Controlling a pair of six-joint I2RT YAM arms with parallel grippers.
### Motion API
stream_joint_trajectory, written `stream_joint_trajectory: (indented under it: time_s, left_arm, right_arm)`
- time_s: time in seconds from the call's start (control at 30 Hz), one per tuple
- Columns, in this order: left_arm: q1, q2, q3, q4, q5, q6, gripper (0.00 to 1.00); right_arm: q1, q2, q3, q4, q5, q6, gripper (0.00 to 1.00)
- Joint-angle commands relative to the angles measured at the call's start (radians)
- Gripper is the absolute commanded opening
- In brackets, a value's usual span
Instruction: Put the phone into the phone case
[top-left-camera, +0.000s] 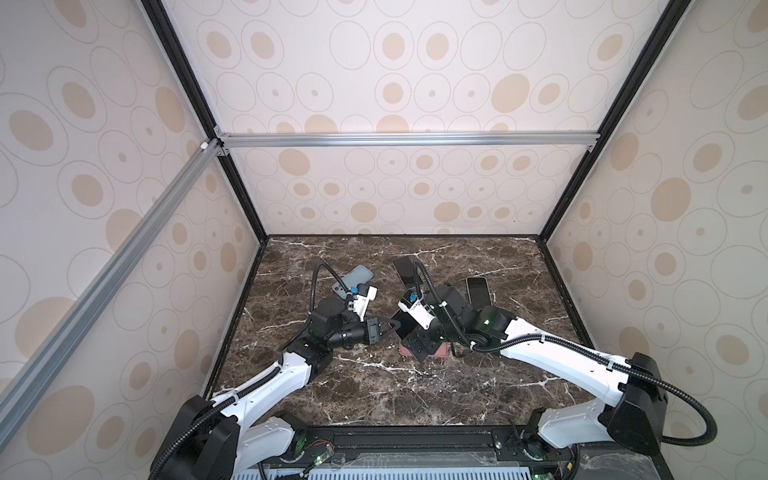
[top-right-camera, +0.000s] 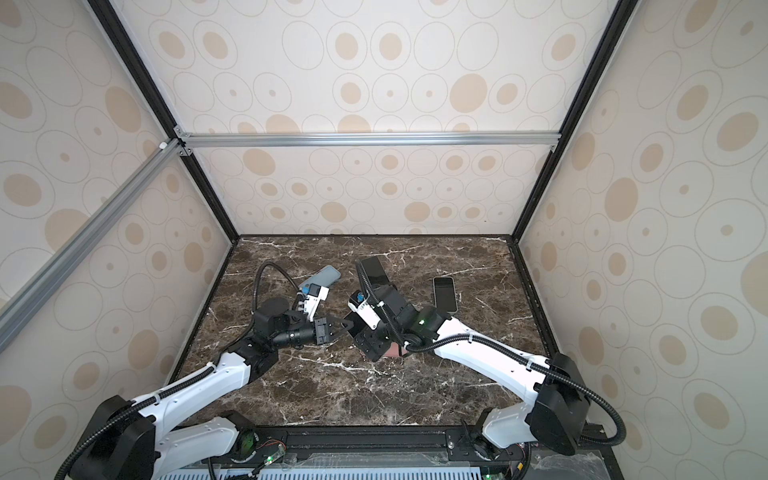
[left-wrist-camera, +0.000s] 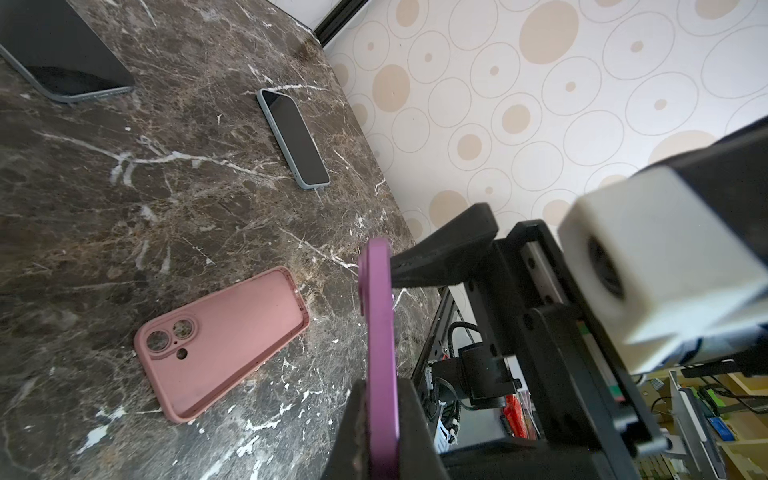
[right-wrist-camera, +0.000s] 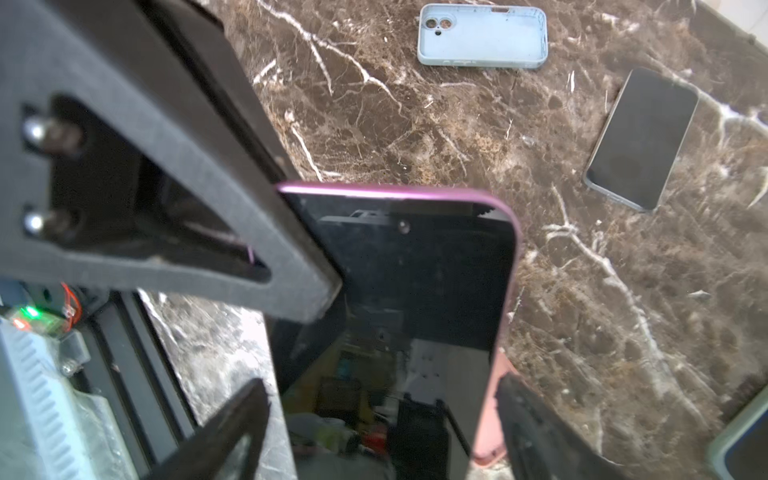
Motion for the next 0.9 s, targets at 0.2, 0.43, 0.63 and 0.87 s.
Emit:
stream_joint_trajectory:
  time_s: [0.2,0.43,0.63,0.87]
  left_arm:
    - [0.034,-0.049,0.006,0.108,0.0,0.011,0.0]
    - [0.065,-0.107,-0.002,0.157,-0.123,0.016,0.0]
    - [0.085,-0.146,-0.008,0.25,-0.236,-0.013,0.0]
    - [0.095,-0.114,-0.006,0.405,-0.202,-0.082,0.0]
  right_arm:
    - [-0.013,-0.102,-0.031,-0.041,0.0,0.047,0.99]
    - [-0.128,-0.168,-0.11,0.025,-0.114,0.228,0.99]
    - [-0.224,-0.185,-0.157,0.104,-0.211,0.351,0.85]
    - [-0.27,-0.206,-0.264,0.458,-0.452,0.531,0.73]
